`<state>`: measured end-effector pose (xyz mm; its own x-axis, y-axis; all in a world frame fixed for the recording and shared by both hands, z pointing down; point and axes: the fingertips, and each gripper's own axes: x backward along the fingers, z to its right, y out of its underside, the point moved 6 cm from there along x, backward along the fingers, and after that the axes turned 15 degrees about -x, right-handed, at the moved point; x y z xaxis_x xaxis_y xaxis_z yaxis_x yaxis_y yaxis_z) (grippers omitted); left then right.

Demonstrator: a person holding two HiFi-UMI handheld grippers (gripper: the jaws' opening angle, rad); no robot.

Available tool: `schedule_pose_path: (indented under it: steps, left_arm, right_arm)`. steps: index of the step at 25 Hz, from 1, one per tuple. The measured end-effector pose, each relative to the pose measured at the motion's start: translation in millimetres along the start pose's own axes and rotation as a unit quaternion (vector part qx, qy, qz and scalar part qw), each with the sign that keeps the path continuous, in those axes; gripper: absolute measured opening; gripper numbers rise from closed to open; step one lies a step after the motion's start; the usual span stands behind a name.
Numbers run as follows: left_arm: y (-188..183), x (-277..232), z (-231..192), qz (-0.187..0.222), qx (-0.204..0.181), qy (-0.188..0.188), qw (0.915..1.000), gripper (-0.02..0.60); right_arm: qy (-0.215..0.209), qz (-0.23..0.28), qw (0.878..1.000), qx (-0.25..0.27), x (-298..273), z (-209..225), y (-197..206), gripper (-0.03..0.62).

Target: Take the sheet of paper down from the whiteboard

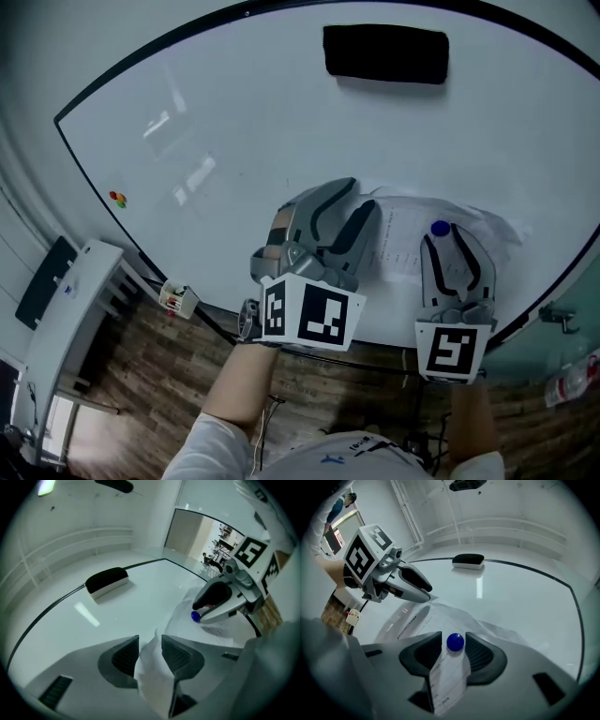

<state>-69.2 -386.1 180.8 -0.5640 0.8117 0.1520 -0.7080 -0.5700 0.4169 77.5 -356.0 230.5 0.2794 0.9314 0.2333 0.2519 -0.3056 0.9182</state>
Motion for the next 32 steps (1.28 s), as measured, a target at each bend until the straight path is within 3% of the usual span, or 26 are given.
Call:
schedule_pose_path:
  steps: [3, 8, 14, 21, 32]
  left_arm:
    - [-2, -4, 5, -0.02, -0.051, 0.021, 0.9982, 0.144]
    - [-4, -10, 9, -0.036, -0.084, 0.038, 0.9951, 0.14]
    - [-6, -12, 13, -0.059, -0.133, 0.013, 0.9893, 0.027]
    - [-9, -5, 9, -0.036, -0.072, 0.003, 0.9968, 0.014]
    - [-12, 26, 48, -0.032, -0.032, 0.056, 0.9974, 0.014]
  right_arm:
    - [0.004, -0.005, 1.0, 0.015, -4, 0, -1, 0.15]
    - [0.021, -0.018, 0.999, 0.033, -8, -1, 3, 0.152]
    - [0.044, -0.018, 0.997, 0.055, -9, 1, 3, 0.143]
    - [0.031, -0.008, 0.999, 0.037, -5, 4, 3, 0.131]
    - [0.004, -0.001, 1.0, -0.025, 37, -3, 2, 0.131]
